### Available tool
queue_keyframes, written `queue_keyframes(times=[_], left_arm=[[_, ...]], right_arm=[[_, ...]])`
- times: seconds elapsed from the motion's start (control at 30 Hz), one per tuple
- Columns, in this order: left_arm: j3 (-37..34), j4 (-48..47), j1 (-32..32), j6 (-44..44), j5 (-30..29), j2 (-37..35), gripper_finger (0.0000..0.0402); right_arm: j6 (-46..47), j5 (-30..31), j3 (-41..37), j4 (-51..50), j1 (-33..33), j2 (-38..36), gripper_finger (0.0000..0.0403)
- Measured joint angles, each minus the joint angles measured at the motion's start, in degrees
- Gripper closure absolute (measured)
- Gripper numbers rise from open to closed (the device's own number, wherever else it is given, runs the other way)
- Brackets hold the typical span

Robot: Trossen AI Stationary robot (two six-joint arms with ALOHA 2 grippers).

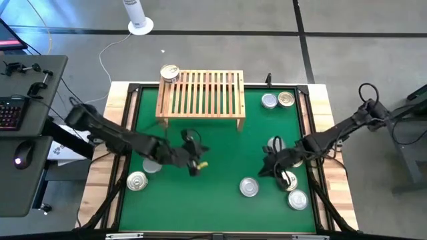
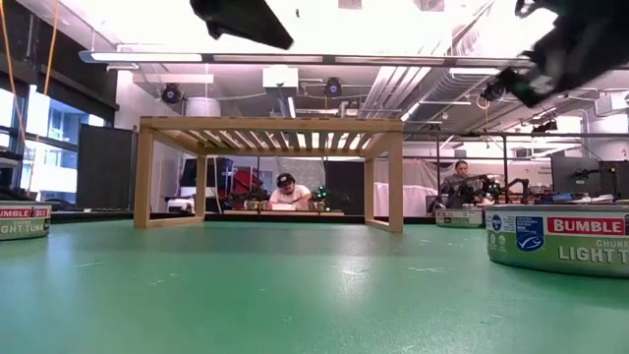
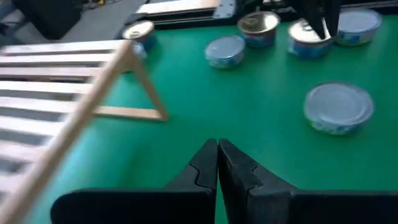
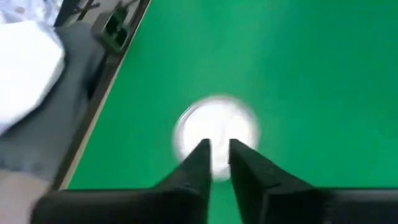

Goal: Stack canned seafood by type on shelf
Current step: Put the green white tuna can on the shelf

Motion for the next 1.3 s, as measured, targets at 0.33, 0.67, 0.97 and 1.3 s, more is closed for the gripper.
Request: queue_keyframes(times=[0.33, 0.67, 0.97, 1.3], left_arm=[[0.0, 19.0, -1.9, -0.8, 8.3, 15.4, 0.0401], [0.0, 23.1, -1.4, -3.4, 18.6, 21.7, 0.0401], [0.0, 30.2, 0.4, -3.8, 30.7, 27.7, 0.0401], [0.1, 38.3, 4.2, -6.2, 34.4, 33.4, 0.0401]], right_arm=[[24.4, 10.8, 0.0, -0.9, 16.4, 10.0, 0.0093], [37.0, 32.8, -0.1, 10.4, 22.4, 27.5, 0.0023], [35.5, 44.3, 0.0, 29.3, 24.5, 41.8, 0.0023], [26.5, 51.2, -0.1, 40.2, 22.8, 47.4, 0.0023]])
